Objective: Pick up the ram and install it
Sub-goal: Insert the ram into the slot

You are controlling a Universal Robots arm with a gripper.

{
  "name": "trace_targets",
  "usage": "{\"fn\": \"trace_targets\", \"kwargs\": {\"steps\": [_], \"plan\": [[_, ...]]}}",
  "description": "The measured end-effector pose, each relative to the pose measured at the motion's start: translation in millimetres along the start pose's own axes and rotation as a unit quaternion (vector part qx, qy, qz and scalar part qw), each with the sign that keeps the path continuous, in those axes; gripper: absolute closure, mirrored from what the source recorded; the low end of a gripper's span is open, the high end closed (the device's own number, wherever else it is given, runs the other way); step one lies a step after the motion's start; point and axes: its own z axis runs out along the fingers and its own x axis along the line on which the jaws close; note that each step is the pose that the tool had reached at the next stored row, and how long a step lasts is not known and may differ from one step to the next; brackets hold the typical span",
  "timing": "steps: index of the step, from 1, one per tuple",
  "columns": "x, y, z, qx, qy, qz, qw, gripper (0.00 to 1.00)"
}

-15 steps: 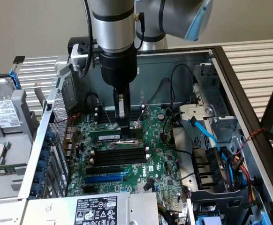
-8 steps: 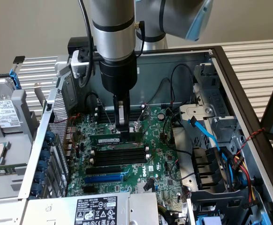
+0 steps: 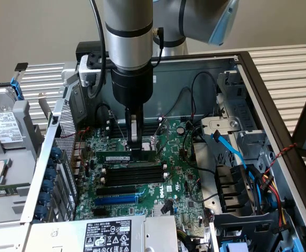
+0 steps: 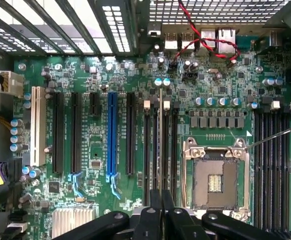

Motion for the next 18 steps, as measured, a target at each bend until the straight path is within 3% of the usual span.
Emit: {"fn": "trace_targets", "kwargs": {"steps": [3, 6, 7, 9, 18], "plan": [[0.6, -0.3, 2.5, 0.0059, 0.0001, 0.0, 1.0, 0.88], [0.9, -0.4, 4.7, 0.0149, 0.0008, 0.0, 0.9999, 0.88], [0.8, -0.4, 5.1, 0.0181, 0.0018, 0.0, 0.9998, 0.88], [1.2, -0.5, 6.4, 0.0213, 0.0052, 0.001, 0.9998, 0.88], [6.4, -2.6, 11.2, 0.0217, 0.0054, 0.008, 0.9997, 0.88]]}}
